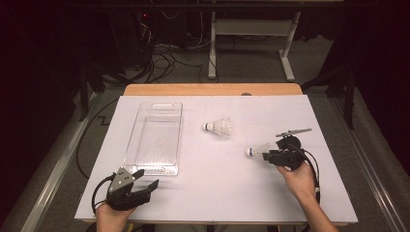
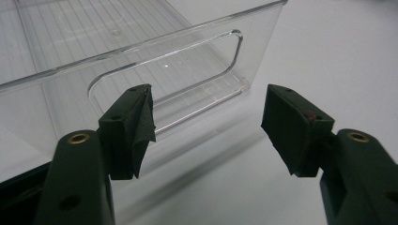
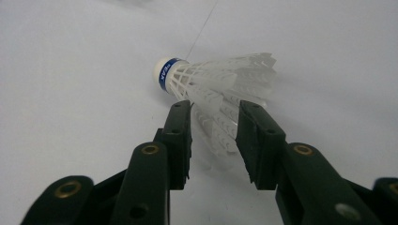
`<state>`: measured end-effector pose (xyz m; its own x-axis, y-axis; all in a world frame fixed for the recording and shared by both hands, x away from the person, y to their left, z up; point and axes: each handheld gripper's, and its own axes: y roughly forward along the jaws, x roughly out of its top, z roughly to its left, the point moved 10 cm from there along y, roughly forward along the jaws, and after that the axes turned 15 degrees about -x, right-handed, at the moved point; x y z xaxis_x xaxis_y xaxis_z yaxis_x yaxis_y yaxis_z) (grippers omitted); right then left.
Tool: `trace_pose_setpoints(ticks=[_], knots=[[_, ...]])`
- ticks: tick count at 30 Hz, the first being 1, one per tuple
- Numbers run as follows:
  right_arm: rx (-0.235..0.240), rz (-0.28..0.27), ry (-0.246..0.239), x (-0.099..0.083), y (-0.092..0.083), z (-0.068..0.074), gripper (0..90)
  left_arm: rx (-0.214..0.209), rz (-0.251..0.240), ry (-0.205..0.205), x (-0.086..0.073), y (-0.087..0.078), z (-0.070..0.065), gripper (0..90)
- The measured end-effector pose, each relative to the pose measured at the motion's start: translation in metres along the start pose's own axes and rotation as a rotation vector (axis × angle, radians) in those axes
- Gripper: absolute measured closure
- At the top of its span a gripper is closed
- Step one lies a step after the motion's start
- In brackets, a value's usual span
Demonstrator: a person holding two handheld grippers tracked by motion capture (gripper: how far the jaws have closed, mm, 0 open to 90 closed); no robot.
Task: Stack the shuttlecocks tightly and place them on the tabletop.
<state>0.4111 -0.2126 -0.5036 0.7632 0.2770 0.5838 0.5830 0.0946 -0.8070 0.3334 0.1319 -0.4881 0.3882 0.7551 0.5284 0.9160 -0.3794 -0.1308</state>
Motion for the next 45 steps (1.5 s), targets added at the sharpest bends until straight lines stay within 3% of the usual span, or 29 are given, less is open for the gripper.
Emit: trace_pose_setpoints(ticks=[24, 45], knots=[[0.042, 0.005, -0.035, 0.005, 0.003, 0.008, 87.1, 0.003, 0.006, 0.006, -0.001, 0.0, 0.001, 35.3], [0.061, -0.011, -0.059, 0.009, 0.0, 0.011, 90.0, 0.001, 0.007, 0.014, -0.001, 0.001, 0.001, 35.3]])
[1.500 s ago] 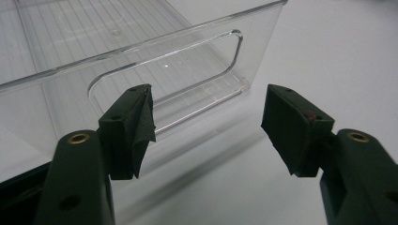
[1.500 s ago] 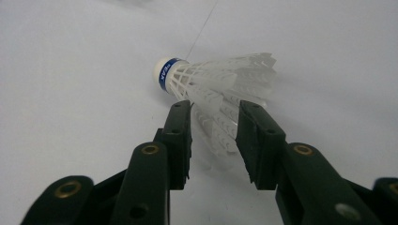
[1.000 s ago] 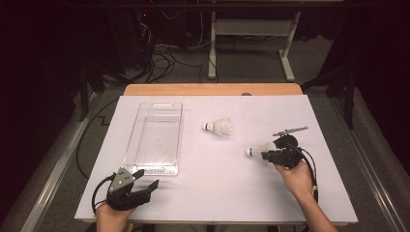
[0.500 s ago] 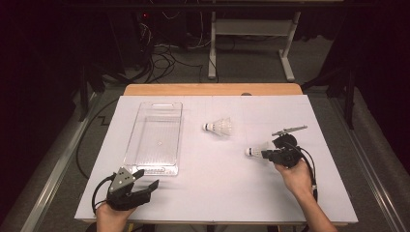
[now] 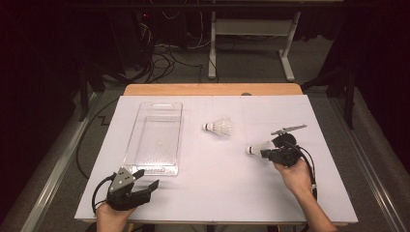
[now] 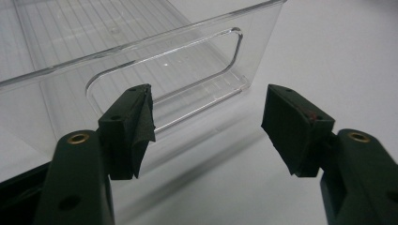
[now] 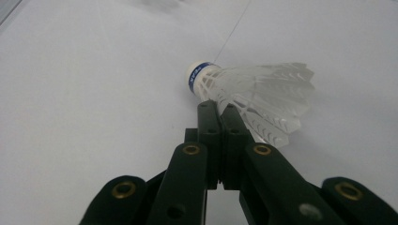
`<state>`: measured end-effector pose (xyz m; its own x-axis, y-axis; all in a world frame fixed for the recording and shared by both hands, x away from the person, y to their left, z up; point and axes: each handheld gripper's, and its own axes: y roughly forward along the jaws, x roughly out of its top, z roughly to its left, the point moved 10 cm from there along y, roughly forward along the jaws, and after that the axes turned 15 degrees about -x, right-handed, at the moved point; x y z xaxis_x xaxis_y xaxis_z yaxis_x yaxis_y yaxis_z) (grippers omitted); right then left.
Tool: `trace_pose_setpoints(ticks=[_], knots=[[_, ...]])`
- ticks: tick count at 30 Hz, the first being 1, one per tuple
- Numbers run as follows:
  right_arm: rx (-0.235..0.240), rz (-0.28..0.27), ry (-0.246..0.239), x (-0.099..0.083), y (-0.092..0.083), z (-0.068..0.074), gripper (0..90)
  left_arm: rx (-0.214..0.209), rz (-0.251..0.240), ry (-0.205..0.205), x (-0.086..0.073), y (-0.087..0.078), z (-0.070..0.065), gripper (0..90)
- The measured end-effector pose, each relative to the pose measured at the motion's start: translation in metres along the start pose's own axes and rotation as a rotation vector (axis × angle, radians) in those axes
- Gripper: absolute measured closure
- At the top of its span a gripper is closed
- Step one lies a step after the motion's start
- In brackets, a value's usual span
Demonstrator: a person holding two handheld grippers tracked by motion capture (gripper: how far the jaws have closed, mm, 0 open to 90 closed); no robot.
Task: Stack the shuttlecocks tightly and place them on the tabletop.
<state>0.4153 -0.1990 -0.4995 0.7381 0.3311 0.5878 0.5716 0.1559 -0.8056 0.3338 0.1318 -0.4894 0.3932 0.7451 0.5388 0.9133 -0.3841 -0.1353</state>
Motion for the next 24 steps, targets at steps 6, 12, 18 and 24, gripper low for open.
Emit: trace_pose_setpoints(ticks=[6, 12, 18, 24], knots=[[0.001, -0.009, 0.001, 0.003, -0.003, -0.001, 90.0, 0.0, -0.001, -0.002, 0.0, 0.0, 0.0, 35.3], [0.006, -0.018, 0.0, 0.008, -0.005, 0.0, 90.0, 0.0, -0.002, -0.004, 0.0, 0.0, 0.0, 35.3], [0.013, -0.029, 0.011, 0.015, -0.004, 0.0, 90.0, -0.004, 0.0, -0.005, 0.0, 0.0, -0.001, 35.3], [0.015, -0.037, 0.013, 0.021, -0.003, 0.0, 90.0, -0.001, -0.003, -0.012, 0.001, 0.0, -0.001, 35.3]])
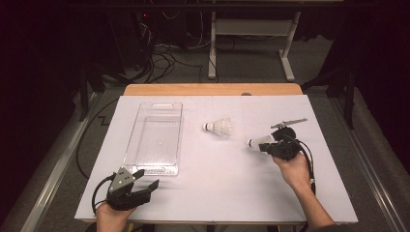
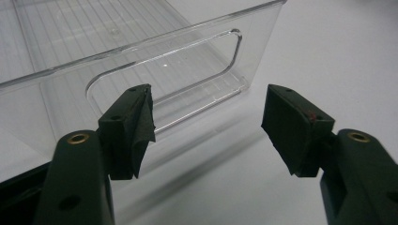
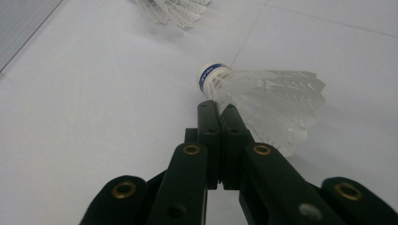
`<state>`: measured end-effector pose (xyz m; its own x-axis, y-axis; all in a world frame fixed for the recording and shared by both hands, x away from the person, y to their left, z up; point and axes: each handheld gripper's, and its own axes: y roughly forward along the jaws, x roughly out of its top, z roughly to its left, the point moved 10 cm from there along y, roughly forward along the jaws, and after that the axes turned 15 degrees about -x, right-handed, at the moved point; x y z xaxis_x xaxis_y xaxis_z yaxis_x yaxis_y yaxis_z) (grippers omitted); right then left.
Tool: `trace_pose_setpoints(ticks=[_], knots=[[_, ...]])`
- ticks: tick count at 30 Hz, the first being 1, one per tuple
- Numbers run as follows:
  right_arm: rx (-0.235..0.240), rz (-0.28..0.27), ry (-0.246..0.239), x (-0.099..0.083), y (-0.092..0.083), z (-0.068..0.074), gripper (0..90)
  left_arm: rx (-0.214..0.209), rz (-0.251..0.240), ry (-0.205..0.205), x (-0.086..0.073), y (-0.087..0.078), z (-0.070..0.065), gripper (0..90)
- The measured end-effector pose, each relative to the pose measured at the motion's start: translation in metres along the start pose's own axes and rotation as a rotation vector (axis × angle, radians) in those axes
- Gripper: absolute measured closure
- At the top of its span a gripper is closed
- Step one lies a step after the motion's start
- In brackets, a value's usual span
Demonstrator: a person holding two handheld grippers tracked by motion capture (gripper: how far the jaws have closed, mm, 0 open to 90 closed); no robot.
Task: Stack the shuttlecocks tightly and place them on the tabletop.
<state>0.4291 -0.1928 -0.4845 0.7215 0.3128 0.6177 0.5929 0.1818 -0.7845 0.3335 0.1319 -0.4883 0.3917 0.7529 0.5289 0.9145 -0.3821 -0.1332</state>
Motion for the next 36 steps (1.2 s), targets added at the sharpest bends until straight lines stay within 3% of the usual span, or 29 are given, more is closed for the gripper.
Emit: trace_pose_setpoints(ticks=[2, 7, 36], knots=[[0.0, 0.001, 0.003, 0.001, 0.001, 0.001, 90.0, 0.006, -0.005, -0.017, 0.0, 0.0, -0.001, 35.3], [0.034, -0.014, 0.018, 0.006, 0.002, 0.002, 90.0, -0.004, -0.001, 0.002, 0.001, 0.0, 0.0, 35.3], [0.054, -0.023, 0.007, 0.038, 0.024, 0.007, 90.0, -0.004, -0.004, 0.006, 0.003, -0.001, 0.001, 35.4]])
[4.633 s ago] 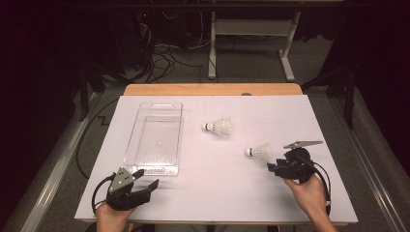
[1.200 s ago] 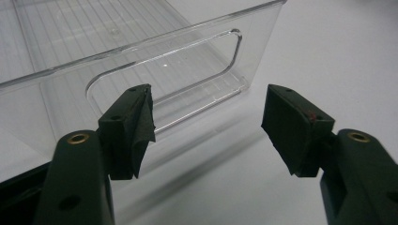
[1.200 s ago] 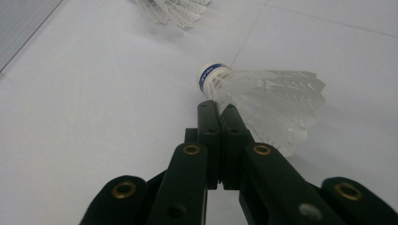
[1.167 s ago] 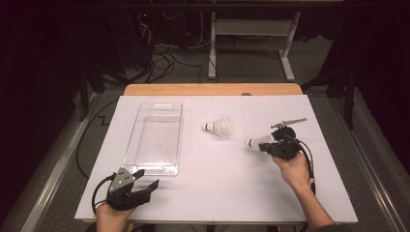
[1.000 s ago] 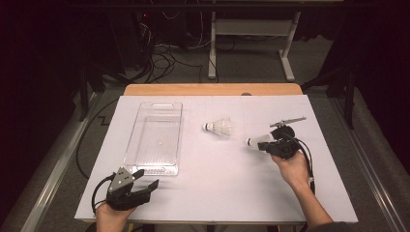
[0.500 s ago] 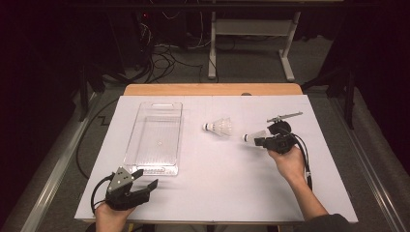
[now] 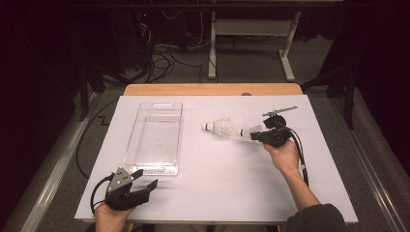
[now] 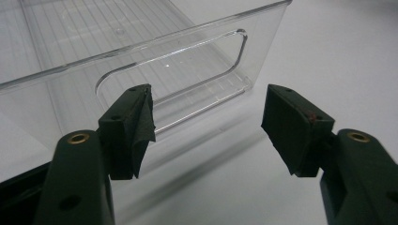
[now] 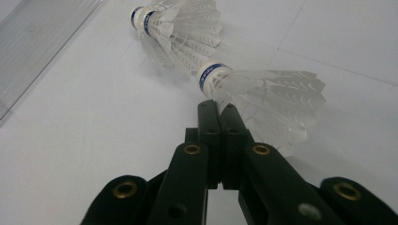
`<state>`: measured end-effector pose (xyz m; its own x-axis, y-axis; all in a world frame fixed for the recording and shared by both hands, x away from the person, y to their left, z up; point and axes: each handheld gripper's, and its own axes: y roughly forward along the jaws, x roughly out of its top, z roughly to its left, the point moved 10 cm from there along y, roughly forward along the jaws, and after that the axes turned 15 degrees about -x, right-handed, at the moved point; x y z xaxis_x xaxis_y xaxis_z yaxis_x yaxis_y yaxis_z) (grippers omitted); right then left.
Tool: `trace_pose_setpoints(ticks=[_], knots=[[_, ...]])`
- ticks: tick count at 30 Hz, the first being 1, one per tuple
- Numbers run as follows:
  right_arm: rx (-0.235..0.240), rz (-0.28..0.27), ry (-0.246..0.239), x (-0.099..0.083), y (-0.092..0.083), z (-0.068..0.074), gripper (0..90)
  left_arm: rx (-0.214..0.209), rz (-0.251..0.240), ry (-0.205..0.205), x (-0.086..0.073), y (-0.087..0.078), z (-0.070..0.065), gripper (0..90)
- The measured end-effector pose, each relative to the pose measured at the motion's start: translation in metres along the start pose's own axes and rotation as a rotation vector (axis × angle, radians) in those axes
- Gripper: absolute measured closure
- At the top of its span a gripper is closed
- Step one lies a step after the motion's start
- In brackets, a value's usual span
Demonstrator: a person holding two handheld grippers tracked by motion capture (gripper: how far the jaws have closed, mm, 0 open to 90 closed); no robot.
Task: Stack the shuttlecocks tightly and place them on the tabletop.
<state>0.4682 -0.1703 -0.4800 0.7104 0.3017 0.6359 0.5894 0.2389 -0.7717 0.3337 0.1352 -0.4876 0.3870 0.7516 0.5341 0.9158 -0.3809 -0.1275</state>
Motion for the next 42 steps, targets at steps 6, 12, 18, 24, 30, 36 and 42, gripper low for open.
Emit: trace_pose_setpoints(ticks=[6, 12, 18, 24, 30, 36, 42], knots=[[0.004, 0.0, -0.002, 0.008, 0.004, 0.001, 90.0, 0.004, 0.003, 0.003, -0.001, 0.0, 0.0, 35.4], [0.003, 0.009, -0.01, 0.013, 0.011, 0.003, 90.0, 0.003, 0.004, 0.003, -0.001, 0.0, 0.0, 35.4], [0.014, 0.008, -0.012, 0.02, 0.017, 0.007, 90.0, 0.002, 0.003, 0.003, -0.001, 0.0, 0.0, 35.3], [0.02, 0.013, -0.015, 0.022, 0.022, 0.008, 90.0, 0.004, 0.002, 0.003, -0.001, 0.0, 0.0, 35.4], [0.026, 0.024, -0.009, 0.022, 0.028, 0.01, 90.0, 0.005, 0.001, 0.002, -0.001, 0.0, 0.0, 35.4], [0.032, 0.025, -0.006, 0.024, 0.031, 0.011, 90.0, 0.004, 0.001, 0.004, -0.001, 0.0, 0.0, 35.4], [0.047, 0.026, -0.014, 0.027, 0.035, 0.017, 90.0, 0.003, 0.004, 0.004, -0.001, 0.0, 0.0, 35.4]])
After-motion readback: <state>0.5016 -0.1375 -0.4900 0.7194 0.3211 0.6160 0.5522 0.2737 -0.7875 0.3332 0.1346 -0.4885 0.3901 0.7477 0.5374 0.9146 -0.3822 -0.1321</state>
